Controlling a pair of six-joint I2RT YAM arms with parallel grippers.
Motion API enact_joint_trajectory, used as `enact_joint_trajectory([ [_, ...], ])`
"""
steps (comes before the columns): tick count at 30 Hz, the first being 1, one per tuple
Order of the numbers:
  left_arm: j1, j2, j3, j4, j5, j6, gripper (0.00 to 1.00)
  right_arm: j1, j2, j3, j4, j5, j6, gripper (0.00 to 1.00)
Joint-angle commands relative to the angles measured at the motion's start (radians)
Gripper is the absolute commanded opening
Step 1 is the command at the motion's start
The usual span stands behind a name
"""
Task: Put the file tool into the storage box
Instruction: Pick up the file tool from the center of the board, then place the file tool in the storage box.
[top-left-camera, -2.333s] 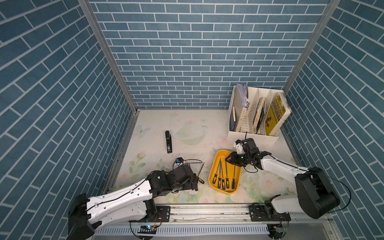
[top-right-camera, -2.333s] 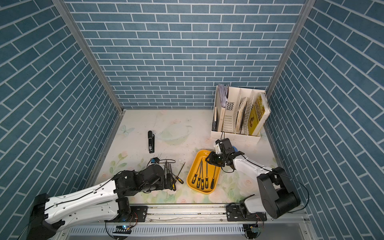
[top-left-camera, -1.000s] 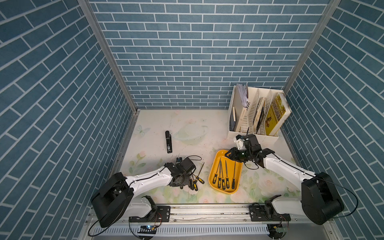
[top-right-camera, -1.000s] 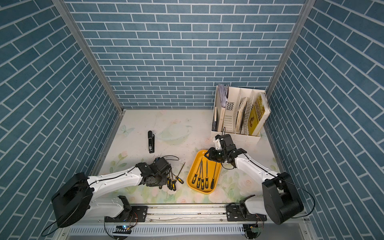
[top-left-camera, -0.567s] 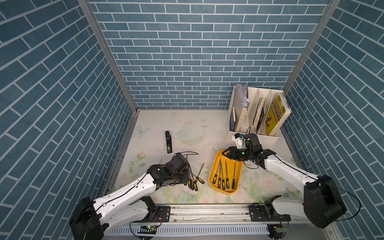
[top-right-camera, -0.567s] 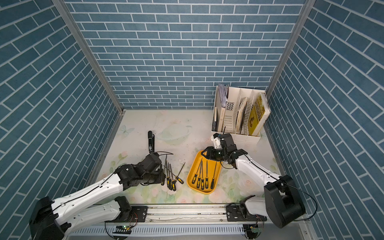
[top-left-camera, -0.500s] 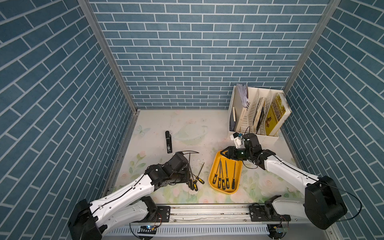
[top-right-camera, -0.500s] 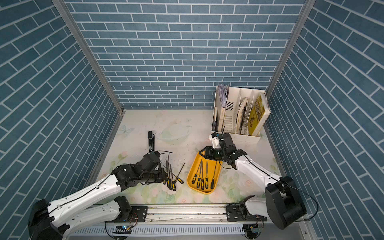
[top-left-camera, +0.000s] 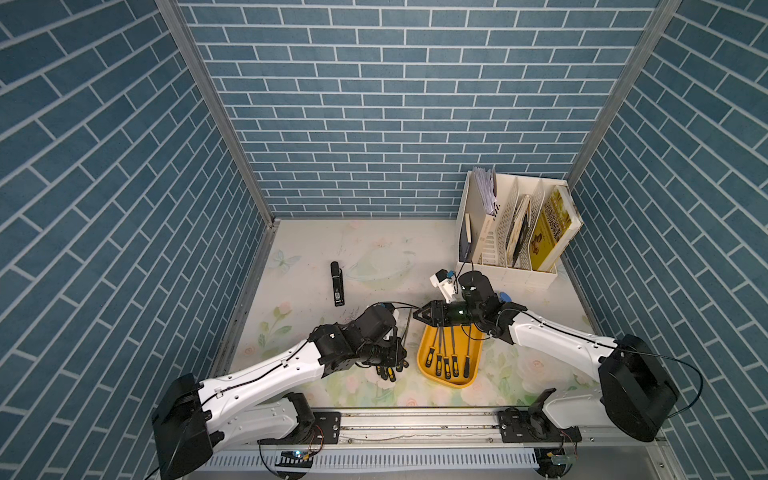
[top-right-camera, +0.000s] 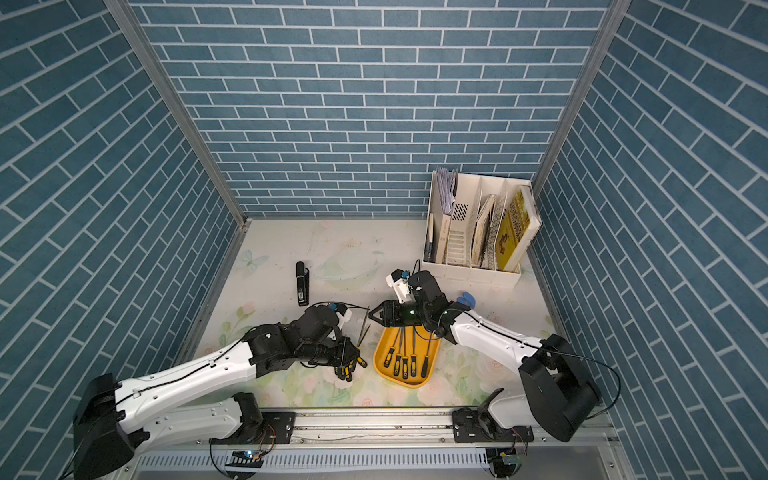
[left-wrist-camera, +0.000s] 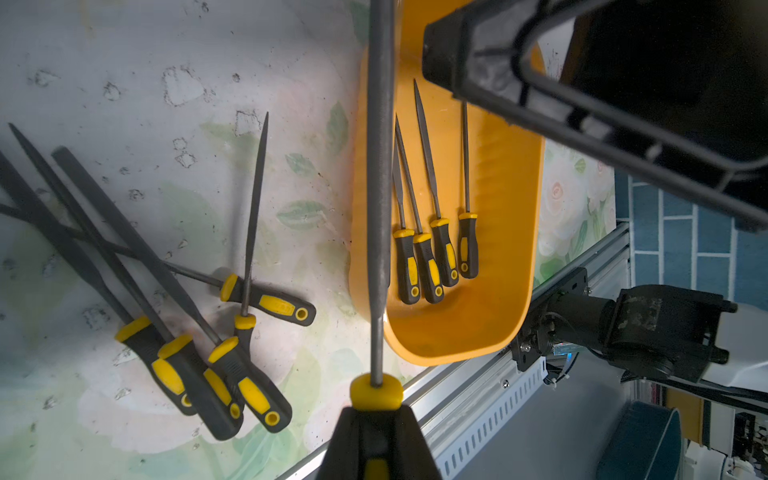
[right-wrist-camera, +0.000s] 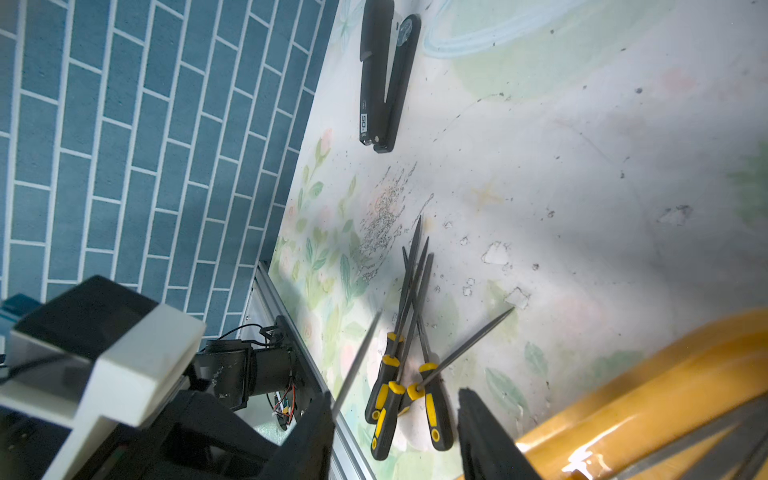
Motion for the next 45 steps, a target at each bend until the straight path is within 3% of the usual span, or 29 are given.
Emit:
enact_joint_trajectory([
  [1, -0.012, 0.009, 0.031, 0.023, 0.000, 0.011, 0.00, 0.012, 0.025, 0.032, 0.041, 0.004, 0.030, 0.51],
  [6, -0.016, 0.009, 0.031, 0.032, 0.006, 0.010, 0.00, 0.022, 0.077, 0.059, 0.044, 0.009, 0.035, 0.49],
  [9, -0.015, 0.006, 0.028, 0.035, 0.009, 0.009, 0.00, 0.029, 0.103, 0.073, 0.051, 0.011, 0.048, 0.38],
  [14, -0.016, 0.008, 0.023, 0.051, 0.021, 0.016, 0.02, 0.041, 0.108, 0.079, 0.054, 0.000, 0.068, 0.02],
  [15, -0.015, 0.010, 0.023, 0.051, 0.019, 0.016, 0.09, 0.041, 0.101, 0.080, 0.039, 0.000, 0.065, 0.00],
  [17, -0.017, 0.013, 0.028, 0.045, 0.007, 0.018, 0.48, 0.038, 0.070, 0.076, -0.018, 0.014, 0.051, 0.00],
  [19, -0.016, 0.012, 0.037, 0.025, -0.018, 0.015, 0.69, 0.022, 0.025, 0.074, -0.114, 0.060, 0.026, 0.00],
  [20, -0.014, 0.011, 0.040, 0.015, -0.033, 0.012, 0.86, 0.004, -0.006, 0.067, -0.153, 0.070, 0.017, 0.00],
  [22, -0.012, 0.008, 0.043, -0.006, -0.052, 0.012, 0.98, -0.050, -0.067, 0.052, -0.236, 0.091, -0.002, 0.00],
  [26, -0.011, -0.004, 0.041, -0.021, -0.071, 0.010, 1.00, -0.206, -0.170, 0.045, -0.415, 0.136, -0.085, 0.00],
  [29, -0.006, -0.009, 0.040, -0.029, -0.083, 0.008, 1.00, -0.266, -0.173, 0.068, -0.512, 0.178, -0.146, 0.00],
  [35, -0.005, -0.026, 0.019, -0.037, -0.094, -0.002, 1.00, -0.294, -0.146, 0.066, -0.583, 0.287, -0.194, 0.00],
  [45, -0.002, -0.051, 0.002, -0.041, -0.107, -0.011, 1.00, -0.290, -0.108, 0.005, -0.507, 0.295, -0.179, 0.00],
])
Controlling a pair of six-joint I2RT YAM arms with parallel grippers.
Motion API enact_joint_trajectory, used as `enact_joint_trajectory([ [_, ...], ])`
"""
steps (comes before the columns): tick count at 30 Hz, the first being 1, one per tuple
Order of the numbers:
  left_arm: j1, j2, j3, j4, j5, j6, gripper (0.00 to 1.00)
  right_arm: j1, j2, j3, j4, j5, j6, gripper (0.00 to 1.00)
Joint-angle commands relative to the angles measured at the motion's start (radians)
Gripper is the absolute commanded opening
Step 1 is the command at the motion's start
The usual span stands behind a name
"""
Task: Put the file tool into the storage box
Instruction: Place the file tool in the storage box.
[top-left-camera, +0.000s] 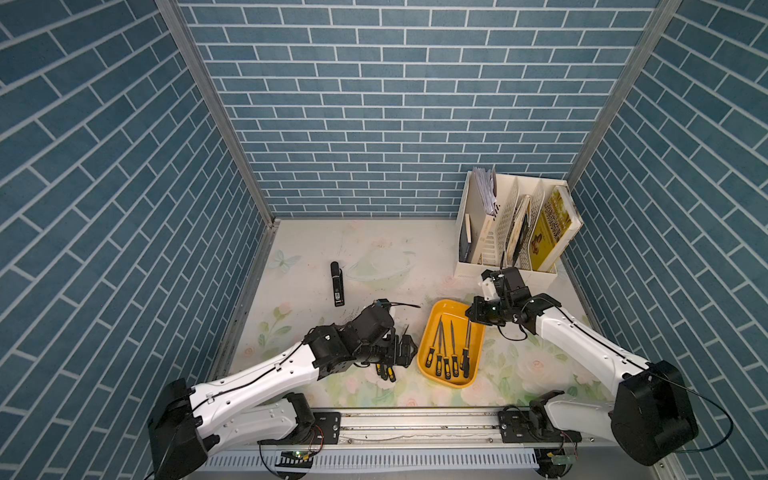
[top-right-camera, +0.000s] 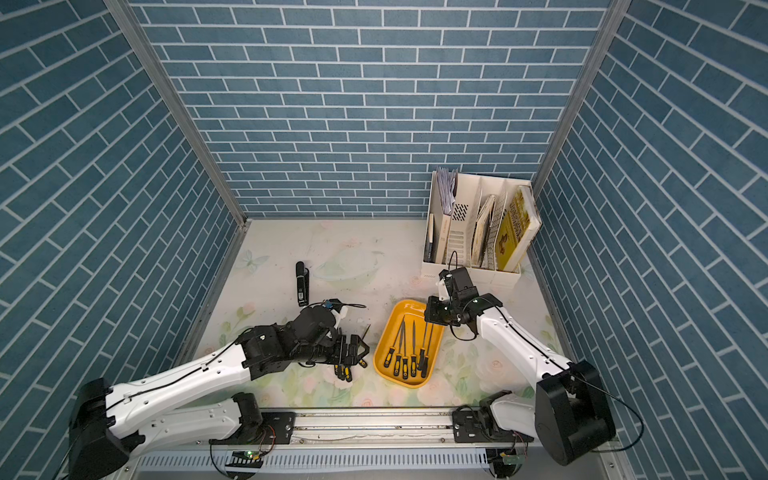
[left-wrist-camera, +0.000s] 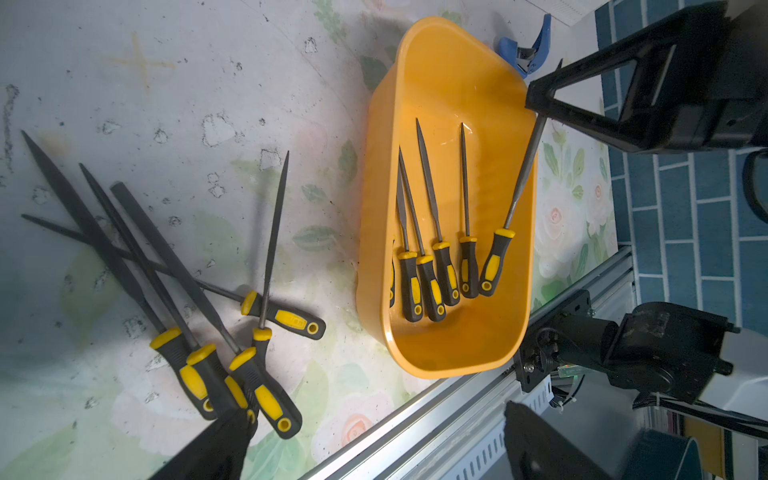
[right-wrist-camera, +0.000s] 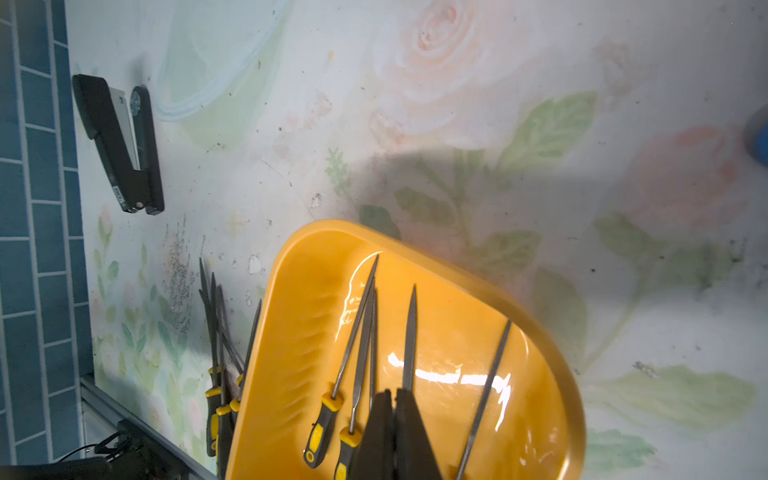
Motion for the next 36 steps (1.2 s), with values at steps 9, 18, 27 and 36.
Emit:
enact_joint_trajectory([
  [9, 0.006, -0.006, -0.007, -0.021, -0.027, -0.002, 1.00, 0.016, 0.022, -0.075, 0.060, 0.033, 0.010, 0.00],
  [18, 0.011, -0.012, -0.008, -0.032, -0.036, -0.002, 1.00, 0.053, 0.034, -0.129, 0.129, 0.029, 0.071, 0.00],
  [27, 0.017, -0.032, -0.010, -0.053, -0.046, -0.003, 1.00, 0.057, 0.028, -0.144, 0.115, 0.052, 0.084, 0.00],
  [36, 0.023, -0.043, -0.013, -0.060, -0.048, -0.004, 1.00, 0.058, 0.020, -0.172, 0.128, 0.051, 0.106, 0.08],
])
